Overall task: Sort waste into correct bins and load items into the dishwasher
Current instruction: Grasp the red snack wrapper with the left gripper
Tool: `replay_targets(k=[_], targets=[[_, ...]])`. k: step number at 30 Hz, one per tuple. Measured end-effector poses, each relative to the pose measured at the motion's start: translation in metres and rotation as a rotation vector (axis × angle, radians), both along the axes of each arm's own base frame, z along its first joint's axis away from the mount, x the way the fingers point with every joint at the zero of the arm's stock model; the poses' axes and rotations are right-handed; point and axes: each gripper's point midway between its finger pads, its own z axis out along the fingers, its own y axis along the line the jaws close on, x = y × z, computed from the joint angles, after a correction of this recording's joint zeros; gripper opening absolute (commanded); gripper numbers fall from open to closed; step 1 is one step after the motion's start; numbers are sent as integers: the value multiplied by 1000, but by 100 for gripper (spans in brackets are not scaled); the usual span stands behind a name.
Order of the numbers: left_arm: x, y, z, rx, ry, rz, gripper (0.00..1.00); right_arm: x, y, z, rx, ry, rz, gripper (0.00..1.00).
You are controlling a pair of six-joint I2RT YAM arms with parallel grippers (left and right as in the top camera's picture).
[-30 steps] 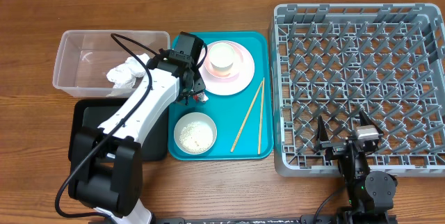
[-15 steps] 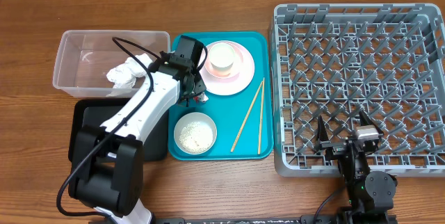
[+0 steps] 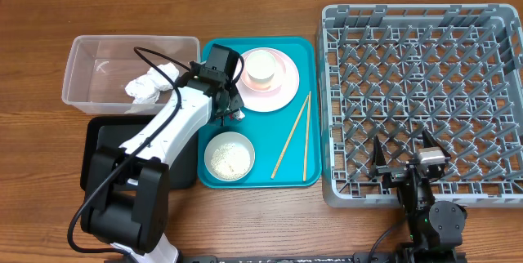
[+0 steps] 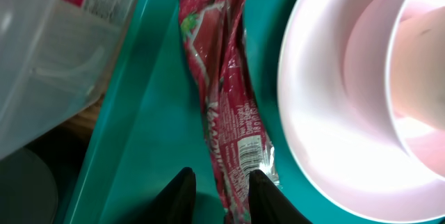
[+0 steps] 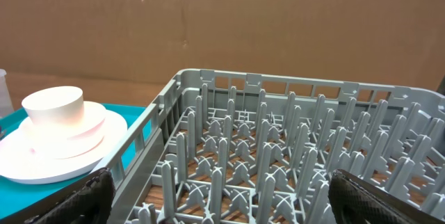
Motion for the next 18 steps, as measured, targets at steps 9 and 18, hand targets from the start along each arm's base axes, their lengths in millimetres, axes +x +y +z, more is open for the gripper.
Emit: replay_targets(k=[9,18], targets=[[-5,-6,-9,-3,-1,-19,30,0,0,0,0,0,0,100],[-5,-6,-13,-7,-10,-19,24,0,0,0,0,1,1,100]])
